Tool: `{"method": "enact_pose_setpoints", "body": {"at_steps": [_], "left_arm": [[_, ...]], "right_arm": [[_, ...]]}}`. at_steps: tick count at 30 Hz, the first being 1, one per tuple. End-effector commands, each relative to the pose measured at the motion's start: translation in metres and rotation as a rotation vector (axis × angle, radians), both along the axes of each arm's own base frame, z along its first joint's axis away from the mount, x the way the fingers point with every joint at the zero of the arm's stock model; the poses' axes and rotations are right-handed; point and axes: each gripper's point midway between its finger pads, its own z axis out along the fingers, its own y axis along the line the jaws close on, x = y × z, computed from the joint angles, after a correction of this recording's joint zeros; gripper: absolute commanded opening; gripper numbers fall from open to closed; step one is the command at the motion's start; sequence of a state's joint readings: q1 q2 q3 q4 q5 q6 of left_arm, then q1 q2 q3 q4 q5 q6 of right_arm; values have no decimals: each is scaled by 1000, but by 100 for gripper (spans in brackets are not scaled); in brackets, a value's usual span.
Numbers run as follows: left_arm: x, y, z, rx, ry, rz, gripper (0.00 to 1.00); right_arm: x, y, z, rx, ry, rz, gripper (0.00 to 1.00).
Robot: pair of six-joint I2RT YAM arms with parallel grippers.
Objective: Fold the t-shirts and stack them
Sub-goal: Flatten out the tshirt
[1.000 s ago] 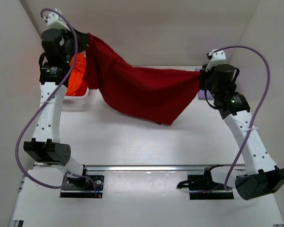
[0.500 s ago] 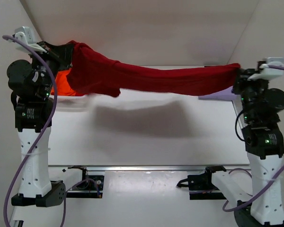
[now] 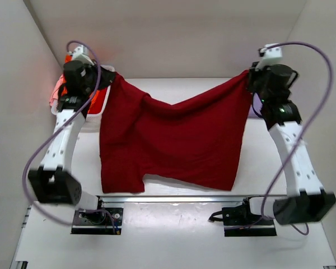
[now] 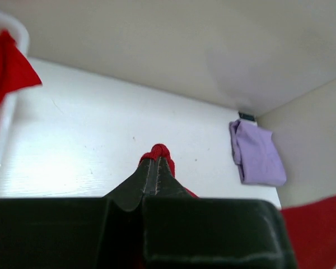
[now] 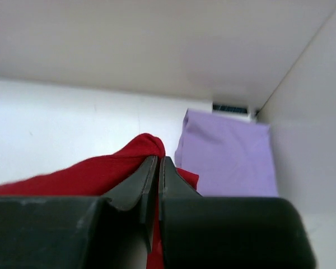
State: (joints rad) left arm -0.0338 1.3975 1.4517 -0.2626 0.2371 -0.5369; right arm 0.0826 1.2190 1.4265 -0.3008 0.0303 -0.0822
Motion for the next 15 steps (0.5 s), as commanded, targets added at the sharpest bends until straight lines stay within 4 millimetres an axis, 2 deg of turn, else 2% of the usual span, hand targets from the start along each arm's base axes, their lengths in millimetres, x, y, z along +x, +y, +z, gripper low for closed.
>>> {"method": "enact_pose_setpoints", "body": {"at_steps": [1, 2, 4, 5, 6, 7, 8, 9, 10, 11, 12, 13, 14, 15], "left_arm": [[31, -20, 26, -58, -88, -118, 0], [35, -21, 55, -65, -157, -135, 0], [43, -23, 84, -104, -215, -184, 0], [41, -23, 109, -98, -273, -188, 0], [32, -24, 141, -82, -345, -197, 0], [26, -21, 154, -62, -369, -184, 0], [17, -9, 179, -35, -420, -162, 0], [7, -6, 189, -7, -447, -153, 0], [7, -4, 185, -1, -437, -143, 0], [-3, -2, 190, 18, -455, -133, 0], [-1, -4, 173, 21, -428, -139, 0], [-2, -4, 151, 23, -389, -136, 0], [-12, -6, 150, 22, -399, -143, 0], [-7, -5, 115, 12, -334, -143, 0]], "right_arm": [[34, -5, 22, -35, -69, -14, 0], [40, -10, 25, -50, -69, -30, 0], [42, -12, 63, -78, -143, -70, 0], [42, -8, 72, -95, -164, -71, 0], [36, -9, 92, -105, -205, -73, 0], [27, -10, 115, -106, -251, -75, 0], [22, -12, 125, -122, -261, -89, 0], [16, -12, 131, -123, -272, -87, 0], [13, -12, 130, -124, -272, -88, 0], [12, -12, 124, -124, -268, -79, 0], [11, -17, 116, -112, -255, -80, 0], [11, -14, 98, -100, -221, -59, 0], [12, -15, 77, -101, -175, -61, 0], [12, -12, 62, -92, -139, -48, 0]]}}
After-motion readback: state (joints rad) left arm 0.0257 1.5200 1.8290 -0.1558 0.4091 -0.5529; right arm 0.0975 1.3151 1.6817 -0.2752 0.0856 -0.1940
